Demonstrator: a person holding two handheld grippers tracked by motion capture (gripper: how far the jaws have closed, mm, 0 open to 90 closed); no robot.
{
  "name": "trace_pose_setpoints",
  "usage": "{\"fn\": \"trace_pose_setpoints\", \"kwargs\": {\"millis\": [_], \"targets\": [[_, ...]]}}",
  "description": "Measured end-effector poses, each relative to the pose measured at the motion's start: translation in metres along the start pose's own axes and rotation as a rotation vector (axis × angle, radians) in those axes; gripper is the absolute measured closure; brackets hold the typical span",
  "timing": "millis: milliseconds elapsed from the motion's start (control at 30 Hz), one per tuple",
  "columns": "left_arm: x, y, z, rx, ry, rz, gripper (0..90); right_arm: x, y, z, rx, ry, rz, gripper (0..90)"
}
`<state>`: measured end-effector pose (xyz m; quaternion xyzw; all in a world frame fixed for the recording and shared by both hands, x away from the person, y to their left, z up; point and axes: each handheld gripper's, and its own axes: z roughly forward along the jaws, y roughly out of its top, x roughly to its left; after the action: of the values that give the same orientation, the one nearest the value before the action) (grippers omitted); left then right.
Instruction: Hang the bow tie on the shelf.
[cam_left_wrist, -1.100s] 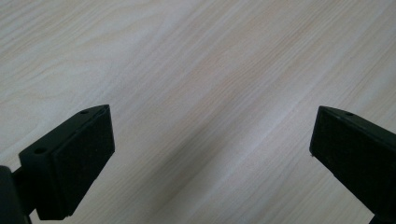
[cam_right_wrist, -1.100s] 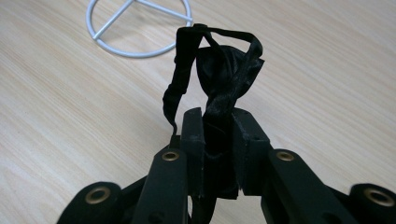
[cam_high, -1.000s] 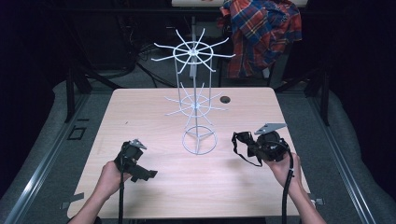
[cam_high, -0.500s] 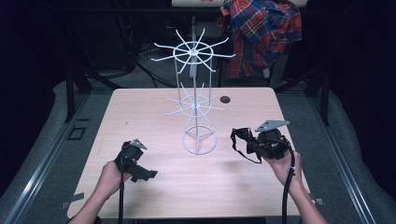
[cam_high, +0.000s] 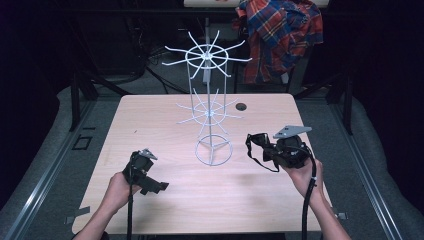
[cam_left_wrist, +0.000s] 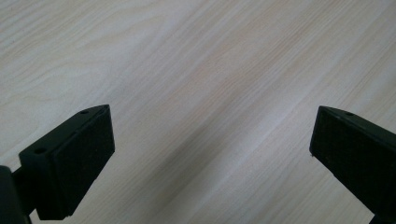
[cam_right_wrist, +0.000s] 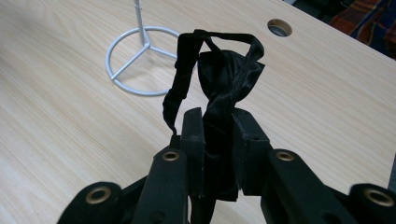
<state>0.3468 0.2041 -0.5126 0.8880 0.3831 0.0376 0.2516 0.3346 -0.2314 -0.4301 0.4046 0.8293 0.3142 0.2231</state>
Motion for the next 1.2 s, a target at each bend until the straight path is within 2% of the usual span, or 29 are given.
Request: {"fn": "trace_pose_setpoints", "kwargs": {"millis": [200, 533, 1033, 1200], "targets": [[0.0, 0.001, 0.001, 0.001, -0.003, 0.0, 0.2, -0.001, 0.003, -0.004, -0.022, 0.001, 0.008, 76.4], [0.0, 0.001, 0.001, 0.003, -0.004, 0.001, 0.2, 0.001, 0.01, -0.011, -0.043, -0.003, -0.005, 76.4], [0.0, 0.002, 0.001, 0.001, -0.007, 0.003, 0.2, 0.001, 0.023, -0.026, -0.116, -0.006, -0.013, 76.5], [-0.001, 0.003, 0.002, 0.003, -0.009, 0.005, 0.2, 0.003, 0.027, -0.03, -0.124, -0.014, -0.019, 76.5]]}}
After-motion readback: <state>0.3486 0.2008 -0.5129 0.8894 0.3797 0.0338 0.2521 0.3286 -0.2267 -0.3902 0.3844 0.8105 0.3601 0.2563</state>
